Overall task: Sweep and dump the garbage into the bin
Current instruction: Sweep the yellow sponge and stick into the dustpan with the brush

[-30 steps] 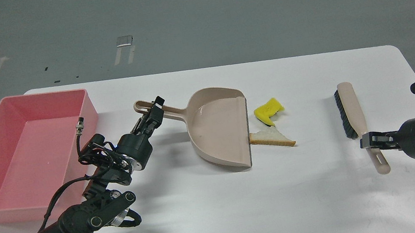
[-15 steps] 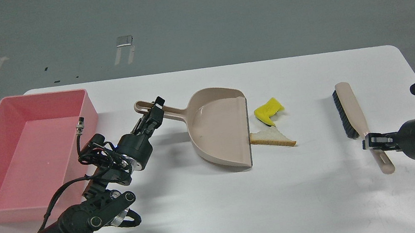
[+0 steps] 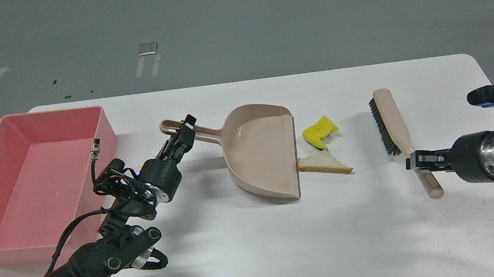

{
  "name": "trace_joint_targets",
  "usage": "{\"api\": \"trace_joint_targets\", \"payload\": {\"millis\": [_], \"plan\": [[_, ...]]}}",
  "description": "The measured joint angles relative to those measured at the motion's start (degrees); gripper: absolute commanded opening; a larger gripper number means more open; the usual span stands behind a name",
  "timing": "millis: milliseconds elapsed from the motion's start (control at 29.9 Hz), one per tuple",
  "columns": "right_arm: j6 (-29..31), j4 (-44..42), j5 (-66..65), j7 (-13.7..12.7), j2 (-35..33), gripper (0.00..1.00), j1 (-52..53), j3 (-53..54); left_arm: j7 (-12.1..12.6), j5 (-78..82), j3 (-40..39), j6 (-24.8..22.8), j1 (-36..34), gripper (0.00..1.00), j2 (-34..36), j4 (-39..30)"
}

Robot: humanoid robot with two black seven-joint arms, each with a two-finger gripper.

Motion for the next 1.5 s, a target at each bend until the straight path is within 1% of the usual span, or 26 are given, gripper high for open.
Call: {"api": "trace_joint_targets", "payload": {"millis": [167,334,568,769,936,1203,1504], "plan": [[0.00,1.34,0.18,0.00,0.75,0.00,-0.64,0.00,0.03,0.00,0.01,0.00,0.00,0.00,0.07,0.00],[0.00,1.48,0.36,0.00,3.39,0.00,-1.02,0.00,0.03,0.00,0.02,0.00,-0.08,0.00,0.13,0.00],[0.00,0.91,6.58,0.00,5.63,0.00,-1.43,-0.02,0.03,-0.03,0.02,0.00,-0.08,0.00,0.17,0.00],[-0.01,0.10,7.72,0.00,7.77,0.00,-1.44,-0.05,0.01,-0.08,0.02,0.00,-0.08,0.00,-0.02,0.02],[-0.01,-1.30,7.76,0.00,10.88,0.00,-1.45,0.21,0.00,-0.09,0.01,0.00,-0.08,0.00,0.03,0.02],[0.00,-5.09,7.56,0.00,17.81,0.00,-1.09,1.57,-0.01,-0.09,-0.04,0.00,-0.02,0.00,0.13,-0.11],[0.02,-6.27,7.21,0.00,23.50,0.00,0.17,1.73,-0.01,-0.19,-0.07,0.01,0.00,0.00,0.04,-0.51]]}}
